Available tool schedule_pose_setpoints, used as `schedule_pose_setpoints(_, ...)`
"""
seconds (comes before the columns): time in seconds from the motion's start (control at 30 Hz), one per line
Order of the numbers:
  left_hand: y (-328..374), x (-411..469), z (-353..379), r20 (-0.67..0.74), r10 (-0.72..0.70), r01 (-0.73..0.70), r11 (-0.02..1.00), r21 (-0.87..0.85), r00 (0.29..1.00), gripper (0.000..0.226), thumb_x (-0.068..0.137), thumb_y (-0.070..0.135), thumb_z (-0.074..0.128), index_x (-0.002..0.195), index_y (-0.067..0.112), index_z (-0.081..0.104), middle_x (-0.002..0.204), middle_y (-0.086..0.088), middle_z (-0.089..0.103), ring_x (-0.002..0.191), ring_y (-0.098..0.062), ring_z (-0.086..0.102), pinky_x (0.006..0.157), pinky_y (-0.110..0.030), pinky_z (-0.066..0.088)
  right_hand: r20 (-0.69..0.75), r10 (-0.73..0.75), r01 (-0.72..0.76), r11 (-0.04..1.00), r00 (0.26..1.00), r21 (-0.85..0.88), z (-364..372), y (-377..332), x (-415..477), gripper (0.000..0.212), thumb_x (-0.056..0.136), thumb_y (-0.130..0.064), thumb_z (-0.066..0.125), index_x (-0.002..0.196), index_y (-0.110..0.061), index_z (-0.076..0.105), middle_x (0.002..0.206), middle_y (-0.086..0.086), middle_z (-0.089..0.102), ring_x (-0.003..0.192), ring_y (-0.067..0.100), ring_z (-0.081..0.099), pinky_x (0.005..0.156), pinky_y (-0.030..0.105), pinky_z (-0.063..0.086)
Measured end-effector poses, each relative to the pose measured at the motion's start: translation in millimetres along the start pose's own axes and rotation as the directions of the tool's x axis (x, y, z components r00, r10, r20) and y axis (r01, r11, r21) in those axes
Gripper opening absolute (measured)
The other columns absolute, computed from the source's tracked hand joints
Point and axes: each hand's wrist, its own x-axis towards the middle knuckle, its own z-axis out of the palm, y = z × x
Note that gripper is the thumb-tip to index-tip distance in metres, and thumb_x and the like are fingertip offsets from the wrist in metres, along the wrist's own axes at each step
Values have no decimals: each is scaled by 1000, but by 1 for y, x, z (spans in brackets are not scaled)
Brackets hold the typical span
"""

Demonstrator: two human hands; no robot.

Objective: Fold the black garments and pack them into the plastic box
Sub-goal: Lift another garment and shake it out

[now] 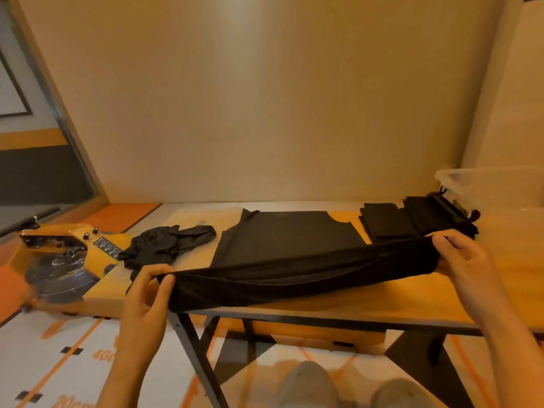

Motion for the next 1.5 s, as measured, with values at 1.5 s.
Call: schedule_pose_setpoints(1.5, -143, 296, 137, 346, -337, 129, 853, 505, 876, 8, 97, 14, 53, 98, 12, 60, 98, -16, 65, 80, -27, 62, 67, -37, 53, 9, 185, -126, 700, 983, -703, 128, 103, 295, 22, 95, -13, 52, 86, 2, 65, 82, 18, 59, 80, 29, 57, 62, 30, 31)
